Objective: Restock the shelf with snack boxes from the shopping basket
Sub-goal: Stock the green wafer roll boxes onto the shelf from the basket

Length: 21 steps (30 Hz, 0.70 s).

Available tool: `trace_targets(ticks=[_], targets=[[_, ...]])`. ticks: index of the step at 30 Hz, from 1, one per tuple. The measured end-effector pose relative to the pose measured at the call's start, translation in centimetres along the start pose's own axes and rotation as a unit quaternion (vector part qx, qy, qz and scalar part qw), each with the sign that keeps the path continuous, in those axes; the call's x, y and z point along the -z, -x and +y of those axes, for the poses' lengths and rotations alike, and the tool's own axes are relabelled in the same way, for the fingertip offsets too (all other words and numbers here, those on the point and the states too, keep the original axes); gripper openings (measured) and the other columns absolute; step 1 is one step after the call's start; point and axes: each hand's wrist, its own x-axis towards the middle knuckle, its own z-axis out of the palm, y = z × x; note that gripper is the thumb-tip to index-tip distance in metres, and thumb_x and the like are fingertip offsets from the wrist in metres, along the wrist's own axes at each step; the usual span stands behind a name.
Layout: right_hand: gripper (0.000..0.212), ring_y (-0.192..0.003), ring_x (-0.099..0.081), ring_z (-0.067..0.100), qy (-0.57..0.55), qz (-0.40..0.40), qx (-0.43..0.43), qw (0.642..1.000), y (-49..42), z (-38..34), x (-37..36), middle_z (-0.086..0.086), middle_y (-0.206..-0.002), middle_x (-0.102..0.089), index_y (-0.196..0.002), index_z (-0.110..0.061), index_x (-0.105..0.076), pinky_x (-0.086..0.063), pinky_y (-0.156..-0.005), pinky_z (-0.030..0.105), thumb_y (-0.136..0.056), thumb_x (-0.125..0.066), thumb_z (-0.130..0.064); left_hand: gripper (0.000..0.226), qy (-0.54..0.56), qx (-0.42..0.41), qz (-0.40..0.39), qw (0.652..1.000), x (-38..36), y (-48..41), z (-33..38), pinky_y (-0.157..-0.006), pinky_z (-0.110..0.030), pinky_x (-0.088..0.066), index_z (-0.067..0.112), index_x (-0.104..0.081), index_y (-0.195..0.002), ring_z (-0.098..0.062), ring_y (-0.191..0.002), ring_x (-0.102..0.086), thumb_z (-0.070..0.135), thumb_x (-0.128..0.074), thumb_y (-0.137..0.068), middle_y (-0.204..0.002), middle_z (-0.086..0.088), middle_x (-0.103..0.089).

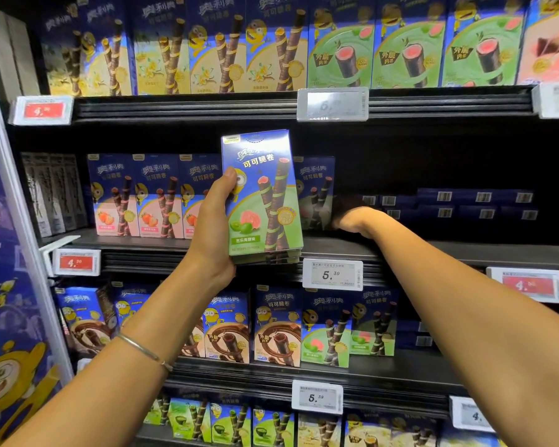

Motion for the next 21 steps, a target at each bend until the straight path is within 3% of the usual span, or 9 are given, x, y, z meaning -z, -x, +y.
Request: trace_targets(ticks=[4,6,9,11,13,15,17,21], targets=[[0.033,-0.088,-0.057,0.023,-0.018,-0.03,-0.021,0.999,0.0,0.3,0.2,0.015,-0.114,-0.063,-0.123,-0.001,-0.063,-0.044,-0.067,0.027,-0.09,-0.063,0.002,0.039,0.004,0.005,0.004,1.0,0.0,0.0,0.0,-0.065,-0.036,-0.064,0.033,-0.083,-0.083,-0.021,-0.086,-0.08,0.047,-0.055,-0.104,-0.102,-0.002,-0.082],[0.034,-0.093,-0.055,0.022,-0.055,-0.051,-0.042,0.996,0.2,0.2,0.3,0.01,-0.112,-0.058,-0.128,-0.002,-0.062,-0.044,-0.074,0.029,-0.094,-0.063,-0.004,0.039,0.002,0.006,0.003,1.0,0.0,0.1,0.0,-0.065,-0.036,-0.064,0.033,-0.083,-0.083,-0.021,-0.085,-0.08,0.047,-0.054,-0.104,-0.101,-0.002,-0.082],[0.034,-0.106,-0.055,0.025,-0.128,-0.055,-0.05,0.989,0.2,0.2,0.8,0.013,-0.128,-0.061,-0.128,-0.005,-0.063,-0.047,-0.084,0.031,-0.094,-0.064,-0.006,0.041,-0.001,0.008,0.0,1.0,-0.1,0.2,0.1,-0.063,-0.035,-0.064,0.035,-0.084,-0.08,-0.02,-0.083,-0.08,0.047,-0.053,-0.104,-0.098,0.0,-0.082],[0.023,-0.117,-0.057,0.029,-0.236,-0.063,-0.081,0.966,0.3,0.0,1.6,0.015,-0.135,-0.06,-0.119,-0.01,-0.064,-0.048,-0.095,0.038,-0.098,-0.058,-0.004,0.04,-0.003,0.007,-0.003,1.0,-0.2,0.2,0.2,-0.064,-0.035,-0.064,0.036,-0.083,-0.08,-0.019,-0.084,-0.08,0.048,-0.053,-0.104,-0.098,0.001,-0.082],[0.013,-0.124,-0.059,0.031,-0.372,-0.061,-0.115,0.919,0.4,-0.3,2.5,0.012,-0.129,-0.062,-0.111,-0.015,-0.06,-0.047,-0.097,0.051,-0.102,-0.051,-0.011,0.041,-0.006,0.005,-0.003,1.0,-0.2,0.2,0.2,-0.065,-0.036,-0.064,0.037,-0.083,-0.079,-0.019,-0.084,-0.08,0.049,-0.053,-0.104,-0.098,0.002,-0.082],[0.018,-0.119,-0.062,0.031,-0.445,-0.02,-0.124,0.887,0.1,-0.4,3.5,0.011,-0.123,-0.064,-0.12,-0.015,-0.058,-0.051,-0.094,0.057,-0.104,-0.051,-0.02,0.041,-0.006,0.006,-0.002,1.0,-0.3,0.2,0.1,-0.064,-0.036,-0.064,0.037,-0.083,-0.079,-0.019,-0.083,-0.08,0.05,-0.054,-0.104,-0.098,0.002,-0.082],[0.024,-0.107,-0.065,0.03,-0.456,0.055,-0.115,0.881,-0.3,-0.3,4.1,0.013,-0.123,-0.065,-0.126,-0.013,-0.057,-0.053,-0.095,0.054,-0.104,-0.05,-0.019,0.04,-0.006,0.007,-0.005,1.0,-0.5,0.3,0.1,-0.064,-0.036,-0.064,0.036,-0.083,-0.08,-0.02,-0.084,-0.08,0.049,-0.054,-0.104,-0.099,0.001,-0.082],[0.032,-0.116,-0.064,0.032,-0.394,0.246,-0.091,0.881,-1.5,-0.1,4.9,0.016,-0.129,-0.067,-0.127,-0.006,-0.065,-0.052,-0.1,0.042,-0.097,-0.062,-0.018,0.041,-0.007,0.01,-0.005,1.0,-0.6,0.3,0.1,-0.063,-0.036,-0.064,0.035,-0.083,-0.08,-0.02,-0.083,-0.08,0.049,-0.053,-0.104,-0.098,0.0,-0.082]])
